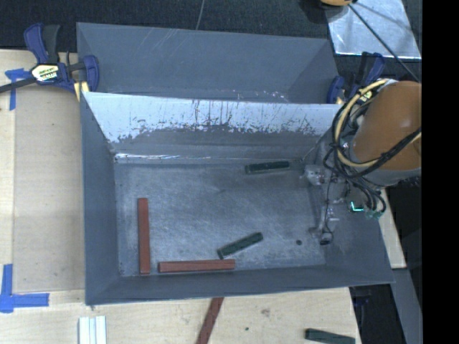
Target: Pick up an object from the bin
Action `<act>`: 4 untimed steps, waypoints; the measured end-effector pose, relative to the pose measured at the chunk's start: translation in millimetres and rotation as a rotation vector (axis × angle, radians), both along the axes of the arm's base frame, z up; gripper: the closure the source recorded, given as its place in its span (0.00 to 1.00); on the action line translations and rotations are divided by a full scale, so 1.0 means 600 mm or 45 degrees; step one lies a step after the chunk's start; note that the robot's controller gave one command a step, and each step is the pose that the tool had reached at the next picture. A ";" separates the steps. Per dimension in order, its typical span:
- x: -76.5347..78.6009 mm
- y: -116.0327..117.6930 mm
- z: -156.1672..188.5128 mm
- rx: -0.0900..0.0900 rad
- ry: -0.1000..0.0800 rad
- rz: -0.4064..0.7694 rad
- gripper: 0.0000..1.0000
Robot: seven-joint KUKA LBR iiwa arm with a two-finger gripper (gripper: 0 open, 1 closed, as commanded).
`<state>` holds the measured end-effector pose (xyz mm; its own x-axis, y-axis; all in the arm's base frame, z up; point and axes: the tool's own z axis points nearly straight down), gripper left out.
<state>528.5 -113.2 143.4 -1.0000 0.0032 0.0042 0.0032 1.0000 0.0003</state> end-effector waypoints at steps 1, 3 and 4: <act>0.003 0.000 0.006 -0.002 -0.010 0.004 0.00; -0.050 0.120 -0.056 0.005 -0.009 -0.020 0.00; -0.031 0.126 -0.122 -0.001 -0.005 -0.366 1.00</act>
Offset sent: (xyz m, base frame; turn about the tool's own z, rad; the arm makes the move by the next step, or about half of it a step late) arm -0.0351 0.0873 -0.0115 0.0751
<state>509.8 -37.4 70.3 -0.9580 0.2867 0.0004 0.2867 0.9580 -0.0002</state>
